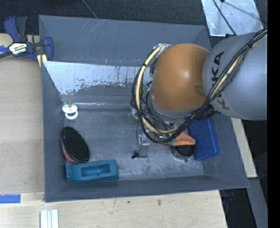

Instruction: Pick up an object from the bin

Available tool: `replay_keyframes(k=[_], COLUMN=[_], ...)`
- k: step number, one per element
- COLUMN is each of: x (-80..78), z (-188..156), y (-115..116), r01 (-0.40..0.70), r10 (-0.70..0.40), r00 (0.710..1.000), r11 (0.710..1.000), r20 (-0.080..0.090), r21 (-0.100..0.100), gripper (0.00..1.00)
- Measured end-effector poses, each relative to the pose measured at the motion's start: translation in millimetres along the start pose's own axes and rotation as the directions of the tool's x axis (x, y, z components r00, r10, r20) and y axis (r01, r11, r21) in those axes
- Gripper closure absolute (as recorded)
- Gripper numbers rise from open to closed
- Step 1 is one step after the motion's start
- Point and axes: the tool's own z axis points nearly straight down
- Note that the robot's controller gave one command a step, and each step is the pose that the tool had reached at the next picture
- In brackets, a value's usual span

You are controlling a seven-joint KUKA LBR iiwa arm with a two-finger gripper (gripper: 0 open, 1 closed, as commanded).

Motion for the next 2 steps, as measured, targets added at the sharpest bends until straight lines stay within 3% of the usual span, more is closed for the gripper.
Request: replay_keyframes(k=[1, 2], x=[-1.7, -2.5], z=[-4.4, -52.7], y=[-0.3, -45.3], r01=[-0.002, 0.004], r10=[0.002, -0.004], r00=[1.000, 1.000], r11=[1.000, 1.000], r20=[0.008, 0.002], r21=[-0.001, -0.002], gripper=[0.00, 0.00])
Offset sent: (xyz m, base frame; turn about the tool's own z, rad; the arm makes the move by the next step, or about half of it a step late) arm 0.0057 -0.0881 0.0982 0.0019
